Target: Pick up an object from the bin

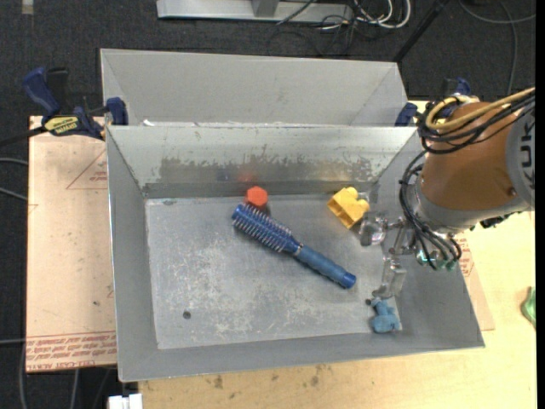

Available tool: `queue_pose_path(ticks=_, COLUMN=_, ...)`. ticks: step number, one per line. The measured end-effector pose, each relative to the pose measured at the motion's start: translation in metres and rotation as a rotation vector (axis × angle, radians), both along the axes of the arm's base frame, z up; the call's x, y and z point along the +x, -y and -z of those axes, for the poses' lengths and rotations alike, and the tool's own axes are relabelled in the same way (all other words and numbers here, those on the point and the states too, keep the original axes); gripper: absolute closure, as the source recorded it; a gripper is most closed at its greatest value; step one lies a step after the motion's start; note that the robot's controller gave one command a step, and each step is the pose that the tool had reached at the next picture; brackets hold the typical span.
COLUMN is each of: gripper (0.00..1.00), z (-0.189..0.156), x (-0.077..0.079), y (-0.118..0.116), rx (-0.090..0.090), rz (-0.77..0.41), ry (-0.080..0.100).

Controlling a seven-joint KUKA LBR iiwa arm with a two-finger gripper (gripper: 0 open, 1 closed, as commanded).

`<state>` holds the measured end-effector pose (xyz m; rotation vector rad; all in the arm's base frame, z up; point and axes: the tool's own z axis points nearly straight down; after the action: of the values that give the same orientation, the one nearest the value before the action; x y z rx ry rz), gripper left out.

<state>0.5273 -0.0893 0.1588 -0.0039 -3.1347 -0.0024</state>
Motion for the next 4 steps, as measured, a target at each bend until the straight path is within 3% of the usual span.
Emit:
queue_pose_path(ticks=1, gripper=0.0, z=0.093, x=-0.006, y=-0.017, rx=0.001, rz=0.046, ry=0.0)
queue_pose_path(ticks=2, gripper=1.0, z=0.089, x=-0.004, y=-0.016, rx=-0.001, rz=0.046, ry=0.008)
queue_pose_path(ticks=3, gripper=1.0, z=-0.172, x=-0.013, y=-0.046, rx=-0.002, rz=-0.033, ry=0.019)
queue_pose_path(ticks=4, gripper=0.0, z=-0.167, x=-0.014, y=-0.046, rx=-0.001, rz=-0.033, ry=0.011)
